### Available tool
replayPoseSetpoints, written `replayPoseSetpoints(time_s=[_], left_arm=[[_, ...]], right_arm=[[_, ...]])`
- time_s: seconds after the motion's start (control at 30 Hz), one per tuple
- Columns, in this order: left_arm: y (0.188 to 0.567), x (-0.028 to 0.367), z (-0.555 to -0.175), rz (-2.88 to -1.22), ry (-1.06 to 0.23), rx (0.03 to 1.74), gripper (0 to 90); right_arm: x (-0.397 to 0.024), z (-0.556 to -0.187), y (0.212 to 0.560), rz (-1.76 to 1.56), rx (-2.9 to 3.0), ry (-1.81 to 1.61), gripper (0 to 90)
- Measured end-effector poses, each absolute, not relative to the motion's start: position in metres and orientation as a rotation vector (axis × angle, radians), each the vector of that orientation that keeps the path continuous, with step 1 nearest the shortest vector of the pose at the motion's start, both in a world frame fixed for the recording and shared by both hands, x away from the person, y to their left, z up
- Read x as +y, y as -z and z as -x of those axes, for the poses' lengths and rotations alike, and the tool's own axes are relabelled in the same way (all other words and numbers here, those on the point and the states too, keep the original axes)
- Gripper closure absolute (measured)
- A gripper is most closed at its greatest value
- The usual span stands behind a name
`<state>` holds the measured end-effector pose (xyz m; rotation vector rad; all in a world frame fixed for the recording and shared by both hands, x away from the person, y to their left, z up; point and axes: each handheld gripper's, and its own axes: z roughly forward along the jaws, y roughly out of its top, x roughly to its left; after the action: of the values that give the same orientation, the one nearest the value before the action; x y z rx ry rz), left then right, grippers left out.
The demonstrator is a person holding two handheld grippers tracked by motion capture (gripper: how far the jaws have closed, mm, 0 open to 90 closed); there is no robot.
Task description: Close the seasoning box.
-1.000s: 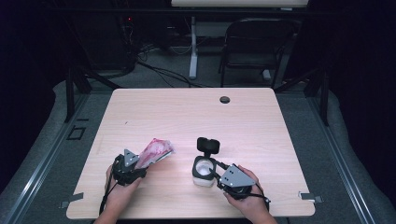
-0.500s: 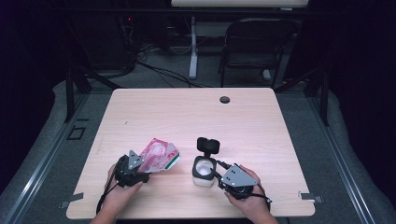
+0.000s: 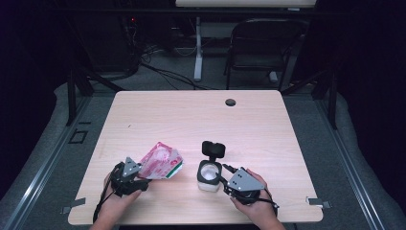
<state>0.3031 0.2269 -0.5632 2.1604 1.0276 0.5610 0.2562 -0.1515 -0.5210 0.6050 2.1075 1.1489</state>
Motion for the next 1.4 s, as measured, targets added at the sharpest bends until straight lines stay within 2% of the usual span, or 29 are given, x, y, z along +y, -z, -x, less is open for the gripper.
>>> replayPoseSetpoints(time_s=[0.97, 1.17, 1.4], left_arm=[[0.559, 0.228, -0.291, -2.215, -0.56, 1.032, 35.9], [0.561, 0.23, -0.281, -2.271, -0.561, 1.029, 36.0], [0.555, 0.233, -0.273, -2.257, -0.553, 1.015, 36.1]], right_arm=[[-0.159, -0.259, 0.522, -0.66, 2.106, -1.165, 58.2], [-0.159, -0.259, 0.522, -0.668, 2.108, -1.172, 57.5], [-0.159, -0.259, 0.522, -0.67, 2.109, -1.175, 57.0]])
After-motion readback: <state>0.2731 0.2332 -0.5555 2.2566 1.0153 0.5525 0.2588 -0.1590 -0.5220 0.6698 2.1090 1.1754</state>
